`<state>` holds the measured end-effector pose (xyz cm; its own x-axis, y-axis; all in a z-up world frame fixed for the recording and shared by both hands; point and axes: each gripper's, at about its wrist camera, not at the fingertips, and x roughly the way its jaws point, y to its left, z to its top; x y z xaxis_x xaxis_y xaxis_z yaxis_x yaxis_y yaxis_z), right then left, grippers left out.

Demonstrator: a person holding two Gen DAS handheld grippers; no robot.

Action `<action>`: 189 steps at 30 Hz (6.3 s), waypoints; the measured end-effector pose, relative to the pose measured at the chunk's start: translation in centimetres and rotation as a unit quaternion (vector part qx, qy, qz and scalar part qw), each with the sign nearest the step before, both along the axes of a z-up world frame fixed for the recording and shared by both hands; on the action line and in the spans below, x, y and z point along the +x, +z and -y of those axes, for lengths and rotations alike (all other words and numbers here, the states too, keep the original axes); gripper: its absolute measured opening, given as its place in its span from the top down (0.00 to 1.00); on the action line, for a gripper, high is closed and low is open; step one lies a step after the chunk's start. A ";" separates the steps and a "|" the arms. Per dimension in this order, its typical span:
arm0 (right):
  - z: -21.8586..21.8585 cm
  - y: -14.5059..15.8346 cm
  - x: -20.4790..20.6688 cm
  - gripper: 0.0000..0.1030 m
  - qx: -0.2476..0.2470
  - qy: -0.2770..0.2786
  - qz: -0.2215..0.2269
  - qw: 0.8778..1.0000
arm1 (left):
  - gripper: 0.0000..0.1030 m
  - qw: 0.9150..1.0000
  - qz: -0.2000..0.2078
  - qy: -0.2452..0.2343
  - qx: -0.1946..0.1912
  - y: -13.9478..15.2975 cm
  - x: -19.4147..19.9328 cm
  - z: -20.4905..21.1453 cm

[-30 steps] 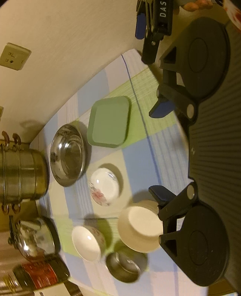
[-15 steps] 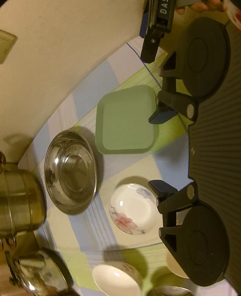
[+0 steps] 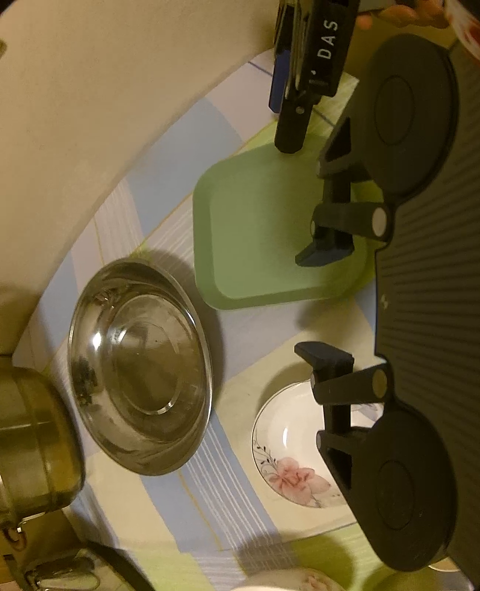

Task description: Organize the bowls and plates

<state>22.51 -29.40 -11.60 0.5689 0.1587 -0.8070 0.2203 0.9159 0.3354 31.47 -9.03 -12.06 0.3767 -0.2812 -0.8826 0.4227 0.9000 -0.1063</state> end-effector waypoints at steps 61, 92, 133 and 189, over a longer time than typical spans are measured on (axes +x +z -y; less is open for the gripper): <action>-3.3 3.6 12.4 0.95 -0.054 0.103 0.037 0.992 | 0.94 0.996 0.045 0.072 -0.042 4.0 7.6 -3.1; -6.6 -2.5 21.9 0.94 -0.078 0.127 -0.004 0.989 | 0.93 0.994 0.015 0.109 -0.019 -0.9 14.8 -4.4; -2.4 7.7 9.0 0.94 0.008 0.077 0.111 0.991 | 0.80 0.987 0.077 0.140 -0.034 8.1 2.9 -8.4; -4.2 8.5 -15.5 0.26 -0.021 0.186 0.100 0.977 | 0.65 0.970 0.107 0.219 -0.018 10.3 -26.1 -7.4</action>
